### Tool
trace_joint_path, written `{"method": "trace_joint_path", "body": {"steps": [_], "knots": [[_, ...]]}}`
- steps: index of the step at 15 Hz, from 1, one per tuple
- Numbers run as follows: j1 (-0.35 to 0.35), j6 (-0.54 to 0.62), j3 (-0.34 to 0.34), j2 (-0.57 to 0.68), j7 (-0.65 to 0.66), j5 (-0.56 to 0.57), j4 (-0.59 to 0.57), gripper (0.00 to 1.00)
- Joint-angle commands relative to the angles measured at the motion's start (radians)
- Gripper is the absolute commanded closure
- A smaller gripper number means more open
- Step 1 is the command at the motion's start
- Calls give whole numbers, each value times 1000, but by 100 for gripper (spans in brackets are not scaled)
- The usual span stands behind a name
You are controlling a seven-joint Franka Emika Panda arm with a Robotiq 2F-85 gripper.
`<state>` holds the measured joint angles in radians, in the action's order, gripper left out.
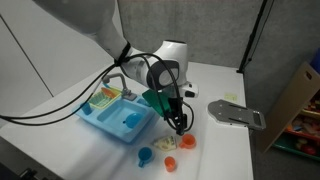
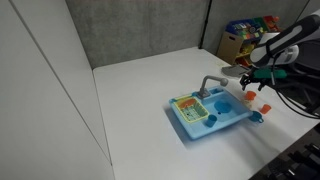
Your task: Pick up the orange mug and put it in the sink
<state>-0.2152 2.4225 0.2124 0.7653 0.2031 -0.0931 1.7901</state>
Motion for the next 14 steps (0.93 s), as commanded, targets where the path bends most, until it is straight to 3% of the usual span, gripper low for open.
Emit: {"method": "trace_joint_path", "body": {"steps": [1, 14], "knots": [[-29, 16, -11, 58, 9, -32, -75, 0], [-100, 6, -7, 224, 25, -95, -257, 0]]}}
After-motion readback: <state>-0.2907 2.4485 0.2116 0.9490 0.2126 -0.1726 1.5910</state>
